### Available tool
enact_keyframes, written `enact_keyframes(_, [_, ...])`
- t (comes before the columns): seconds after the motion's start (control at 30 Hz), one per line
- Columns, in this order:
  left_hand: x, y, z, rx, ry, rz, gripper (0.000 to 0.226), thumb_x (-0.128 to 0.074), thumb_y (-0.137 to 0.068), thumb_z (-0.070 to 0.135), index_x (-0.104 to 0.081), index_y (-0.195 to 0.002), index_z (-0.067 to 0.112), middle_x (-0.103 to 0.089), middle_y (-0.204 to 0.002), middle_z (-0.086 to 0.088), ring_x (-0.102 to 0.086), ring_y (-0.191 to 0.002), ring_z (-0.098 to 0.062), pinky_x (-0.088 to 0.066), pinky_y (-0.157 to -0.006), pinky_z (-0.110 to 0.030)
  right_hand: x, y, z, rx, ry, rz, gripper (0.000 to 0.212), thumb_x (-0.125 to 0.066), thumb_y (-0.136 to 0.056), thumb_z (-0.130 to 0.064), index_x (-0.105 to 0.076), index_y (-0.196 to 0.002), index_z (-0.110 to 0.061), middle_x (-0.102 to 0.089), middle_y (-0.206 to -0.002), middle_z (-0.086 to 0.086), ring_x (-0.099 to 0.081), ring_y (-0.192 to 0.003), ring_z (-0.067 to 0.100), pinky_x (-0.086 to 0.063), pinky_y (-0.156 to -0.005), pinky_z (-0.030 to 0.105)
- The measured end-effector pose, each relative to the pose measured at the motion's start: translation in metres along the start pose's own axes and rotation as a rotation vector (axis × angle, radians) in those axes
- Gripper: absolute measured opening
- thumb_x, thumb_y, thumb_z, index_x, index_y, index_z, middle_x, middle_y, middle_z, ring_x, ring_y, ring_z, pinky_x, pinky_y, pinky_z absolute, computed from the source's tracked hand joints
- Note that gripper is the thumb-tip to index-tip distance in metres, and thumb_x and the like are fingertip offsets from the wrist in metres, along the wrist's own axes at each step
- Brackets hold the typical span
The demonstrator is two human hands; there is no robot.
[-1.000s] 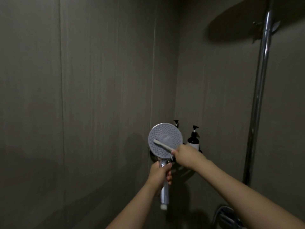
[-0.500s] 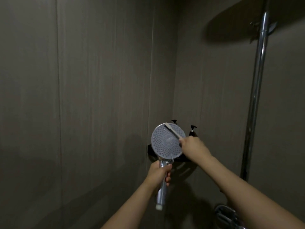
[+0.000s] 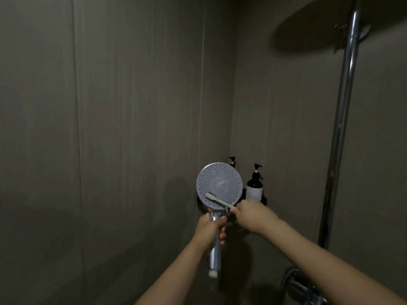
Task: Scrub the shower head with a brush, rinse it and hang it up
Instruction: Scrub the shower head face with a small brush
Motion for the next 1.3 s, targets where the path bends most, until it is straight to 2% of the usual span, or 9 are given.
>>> enact_keyframes(0.13, [-0.003,0.0,0.001,0.01,0.029,-0.004,0.02,-0.047,-0.091,0.001,-0.043,-0.074,0.012,-0.041,-0.051,-0.004,-0.037,-0.033,-0.009,-0.032,-0.035,-0.016,0.006,-0.003,0.008,0.003,0.059,0.057,0.031,-0.034,-0.098,-0.026,-0.061,-0.09,-0.011,-0.056,-0.09,0.012,-0.061,-0.087,0.028,-0.043,-0.068,0.031])
enact_keyframes(0.23, [0.0,0.0,0.001,0.008,0.047,0.016,0.021,-0.046,-0.091,0.001,-0.043,-0.074,0.012,-0.041,-0.049,-0.002,-0.036,-0.033,-0.008,-0.032,-0.035,-0.016,0.0,-0.003,0.014,-0.012,0.036,-0.048,0.033,-0.037,-0.098,-0.028,-0.062,-0.102,-0.007,-0.055,-0.083,0.008,-0.051,-0.073,0.022,-0.04,-0.065,0.028])
enact_keyframes(0.33, [0.0,0.0,-0.003,0.015,0.028,0.005,0.02,-0.047,-0.091,0.001,-0.042,-0.074,0.012,-0.04,-0.051,-0.004,-0.036,-0.034,-0.009,-0.032,-0.036,-0.017,0.005,-0.001,0.02,-0.032,0.015,0.028,0.032,-0.036,-0.098,-0.024,-0.061,-0.108,-0.008,-0.053,-0.073,0.003,-0.048,-0.064,0.017,-0.039,-0.06,0.026])
enact_keyframes(0.53, [0.001,-0.002,-0.011,0.033,0.015,0.0,0.02,-0.048,-0.091,0.001,-0.044,-0.073,0.011,-0.042,-0.051,-0.003,-0.038,-0.035,-0.009,-0.033,-0.037,-0.018,0.006,0.004,0.022,-0.029,0.062,0.047,0.03,-0.037,-0.098,-0.026,-0.059,-0.079,-0.016,-0.049,-0.069,0.001,-0.051,-0.062,0.018,-0.043,-0.056,0.03])
enact_keyframes(0.67, [0.0,-0.003,-0.007,0.018,0.005,-0.004,0.021,-0.048,-0.091,0.002,-0.046,-0.072,0.011,-0.043,-0.051,-0.002,-0.038,-0.036,-0.009,-0.033,-0.037,-0.019,-0.003,0.005,0.02,-0.034,0.057,-0.025,0.029,-0.039,-0.096,-0.027,-0.063,-0.102,-0.011,-0.058,-0.082,0.007,-0.052,-0.069,0.02,-0.041,-0.061,0.029])
enact_keyframes(0.8, [-0.003,-0.002,-0.005,0.012,-0.001,-0.003,0.023,-0.048,-0.09,0.001,-0.045,-0.07,0.012,-0.042,-0.051,-0.003,-0.038,-0.035,-0.009,-0.032,-0.037,-0.017,0.006,0.005,0.024,0.001,0.075,0.055,0.031,-0.038,-0.098,-0.028,-0.059,-0.077,-0.018,-0.054,-0.07,0.003,-0.054,-0.063,0.02,-0.04,-0.051,0.027])
enact_keyframes(0.9, [-0.003,-0.002,-0.005,0.01,-0.014,0.01,0.024,-0.048,-0.09,0.001,-0.044,-0.07,0.012,-0.042,-0.048,-0.003,-0.037,-0.033,-0.009,-0.031,-0.036,-0.017,-0.007,0.015,0.012,0.055,0.14,-0.027,0.033,-0.038,-0.097,-0.034,-0.061,-0.088,-0.013,-0.061,-0.086,0.011,-0.057,-0.075,0.024,-0.043,-0.064,0.031])
enact_keyframes(1.23, [0.002,-0.003,0.003,-0.008,-0.005,0.031,0.027,-0.047,-0.09,-0.001,-0.042,-0.067,0.012,-0.04,-0.048,-0.003,-0.036,-0.031,-0.008,-0.031,-0.035,-0.015,0.019,0.011,0.027,0.051,0.28,0.017,0.037,-0.036,-0.098,-0.036,-0.05,-0.069,-0.016,-0.049,-0.071,0.001,-0.051,-0.068,0.02,-0.038,-0.056,0.029])
enact_keyframes(1.3, [0.002,-0.002,0.002,-0.001,-0.018,0.027,0.024,-0.048,-0.09,0.0,-0.044,-0.07,0.012,-0.041,-0.05,-0.004,-0.037,-0.033,-0.009,-0.032,-0.035,-0.017,0.008,0.014,0.019,0.08,0.275,0.0,0.035,-0.037,-0.098,-0.035,-0.057,-0.078,-0.015,-0.049,-0.07,0.001,-0.051,-0.068,0.021,-0.039,-0.058,0.029])
Point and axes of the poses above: each hand's wrist, its own y-axis away from the middle knuckle, its own x-axis out of the back of the hand, z = x × y, the point moved 4 cm from there along -y, towards the middle knuckle
